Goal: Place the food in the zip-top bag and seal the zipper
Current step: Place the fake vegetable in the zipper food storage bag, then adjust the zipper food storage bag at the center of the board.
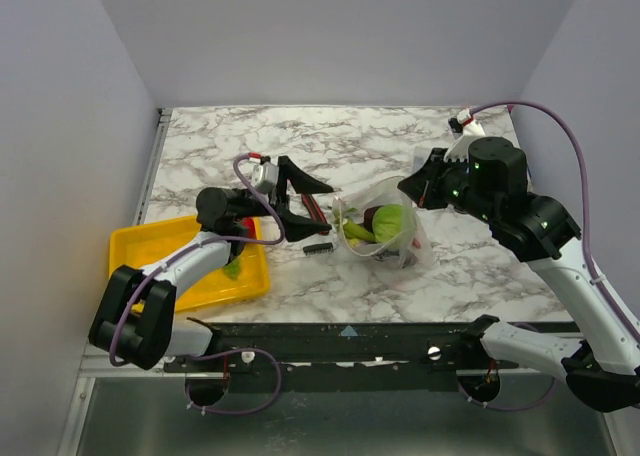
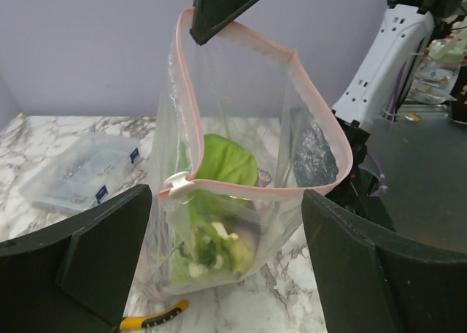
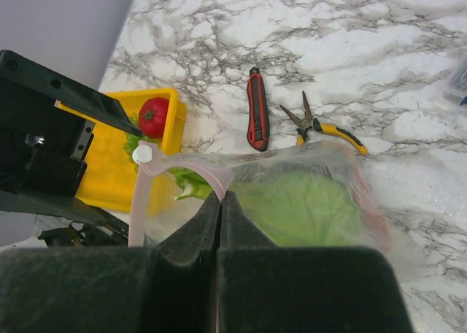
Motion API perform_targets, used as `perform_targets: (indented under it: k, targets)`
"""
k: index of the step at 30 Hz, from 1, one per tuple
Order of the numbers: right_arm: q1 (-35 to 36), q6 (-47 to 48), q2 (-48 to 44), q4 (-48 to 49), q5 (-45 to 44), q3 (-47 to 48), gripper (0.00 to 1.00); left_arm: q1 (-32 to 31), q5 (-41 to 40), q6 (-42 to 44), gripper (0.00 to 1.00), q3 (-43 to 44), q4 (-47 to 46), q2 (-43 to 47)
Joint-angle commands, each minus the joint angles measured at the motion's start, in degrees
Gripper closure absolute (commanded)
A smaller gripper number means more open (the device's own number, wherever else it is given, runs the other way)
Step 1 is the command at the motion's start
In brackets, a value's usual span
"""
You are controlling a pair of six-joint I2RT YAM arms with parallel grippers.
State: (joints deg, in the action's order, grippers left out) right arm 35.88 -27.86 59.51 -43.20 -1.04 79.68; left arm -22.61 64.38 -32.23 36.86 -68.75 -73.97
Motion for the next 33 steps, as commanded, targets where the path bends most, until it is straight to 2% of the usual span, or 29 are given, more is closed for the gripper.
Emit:
perform_targets:
  k: [1, 7, 11, 14, 16, 22, 27, 30, 33]
  targets:
    - [-0.20, 0.42, -0.38, 2.16, -0.63, 2.89, 0.99, -0.81, 5.75, -8.88, 0.13, 2.45, -14.51, -5.06]
    - [-0.21, 0.59, 0.74, 1.37, -0.56, 3.71, 0.99, -2.72, 2.52, -5.55, 0.11, 3.33, -14.10, -10.04]
    - [-0.21, 0.61, 1.15, 1.60, -0.63, 3.56, 0.99, -3.98, -2.30, 4.45, 0.13, 2.07, -3.34, -8.38]
    - [-0.19, 0.85, 1.40, 1.56, -0.39, 3.81, 0.99, -5.10, -6.61, 13.12, 0.22, 0.42, 6.18, -5.21]
    - [-0.20, 0.96, 1.23, 1.69, -0.37, 3.83, 1.00, -5.17, -8.68, 14.34, 0.31, -0.71, 7.67, -3.47]
    - [-0.19, 1.60, -0.47, 2.07, -1.93, 2.43, 0.99, -5.55, -11.97, 18.85, 0.72, -1.88, 15.31, 1.16]
    - [-0.20, 2.16, -1.01, 0.97, -2.62, 2.57, 0.99, -6.12, -11.38, 19.04, 1.00, -2.19, 17.14, 4.16]
    - [-0.19, 2.36, -1.66, 0.61, -2.56, 2.54, 0.97, -6.53, -12.49, 17.88, 1.00, -3.56, 17.00, 7.00]
    - [-0.22, 4.15, -1.32, -0.72, -1.42, 2.83, 0.79, -7.97, -15.54, 16.98, 1.00, -5.01, 17.86, 10.87]
